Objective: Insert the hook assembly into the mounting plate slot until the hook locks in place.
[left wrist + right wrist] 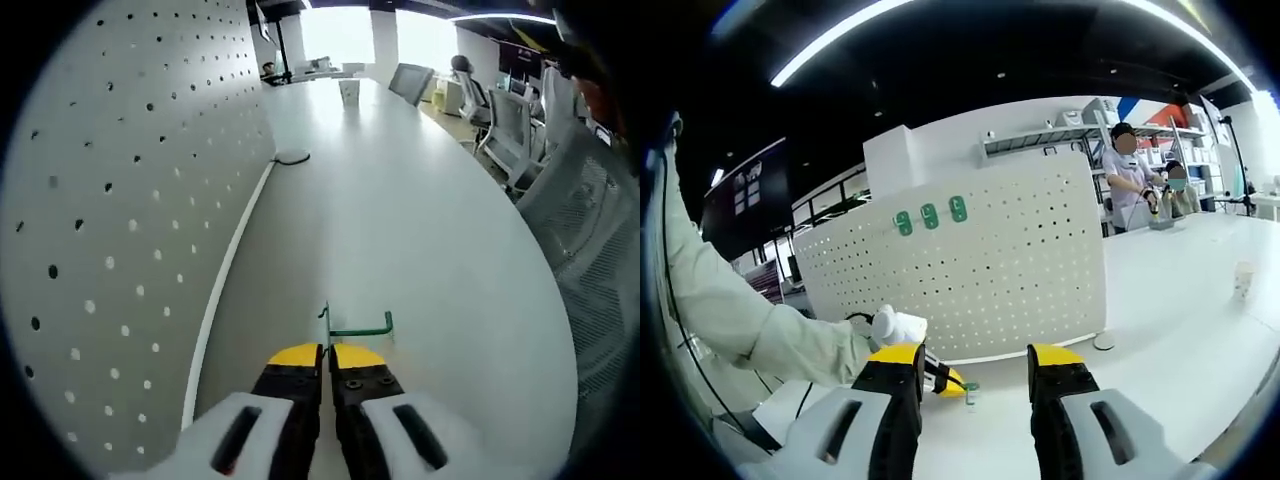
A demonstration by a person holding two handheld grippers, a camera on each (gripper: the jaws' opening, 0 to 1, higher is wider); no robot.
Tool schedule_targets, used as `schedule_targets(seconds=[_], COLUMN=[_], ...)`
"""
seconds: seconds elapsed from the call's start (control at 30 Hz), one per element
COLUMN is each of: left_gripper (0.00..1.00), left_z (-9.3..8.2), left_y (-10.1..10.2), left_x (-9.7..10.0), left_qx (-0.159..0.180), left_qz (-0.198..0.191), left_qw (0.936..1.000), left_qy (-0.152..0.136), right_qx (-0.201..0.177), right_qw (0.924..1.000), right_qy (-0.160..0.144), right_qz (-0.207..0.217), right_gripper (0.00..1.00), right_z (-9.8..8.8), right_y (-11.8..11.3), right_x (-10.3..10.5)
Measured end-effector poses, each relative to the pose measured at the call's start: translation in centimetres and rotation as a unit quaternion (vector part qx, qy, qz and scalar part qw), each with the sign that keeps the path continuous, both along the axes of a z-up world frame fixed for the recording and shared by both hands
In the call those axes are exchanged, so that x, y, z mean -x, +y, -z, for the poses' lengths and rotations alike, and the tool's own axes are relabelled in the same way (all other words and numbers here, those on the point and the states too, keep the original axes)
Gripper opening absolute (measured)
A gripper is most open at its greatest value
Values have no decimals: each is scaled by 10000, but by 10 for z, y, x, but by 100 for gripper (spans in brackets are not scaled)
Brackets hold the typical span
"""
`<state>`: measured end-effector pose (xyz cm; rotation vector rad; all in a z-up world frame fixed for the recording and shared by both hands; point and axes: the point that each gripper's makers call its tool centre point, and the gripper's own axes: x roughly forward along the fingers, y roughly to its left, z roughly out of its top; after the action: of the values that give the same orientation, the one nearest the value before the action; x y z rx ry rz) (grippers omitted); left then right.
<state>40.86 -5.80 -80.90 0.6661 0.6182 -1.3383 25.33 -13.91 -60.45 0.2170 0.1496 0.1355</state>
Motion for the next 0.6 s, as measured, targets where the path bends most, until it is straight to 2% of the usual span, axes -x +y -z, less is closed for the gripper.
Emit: schedule_targets(seconds=[0.33, 0.6], left_gripper=[3, 3], left_z=[-22, -42], left_y=[5, 4], left_x=[-4, 2], left_qx=[281, 468], left_qz=[-236, -272], left_qw=[9993, 9983], left_qy=[-45, -213], right_qx=[27, 58], right_qw=[9999, 9996], right_qy=[-149, -257], right_qz=[-16, -53], right_gripper=[39, 39], right_z=[-12, -23], right_y=[1, 4], right_x=[4, 8])
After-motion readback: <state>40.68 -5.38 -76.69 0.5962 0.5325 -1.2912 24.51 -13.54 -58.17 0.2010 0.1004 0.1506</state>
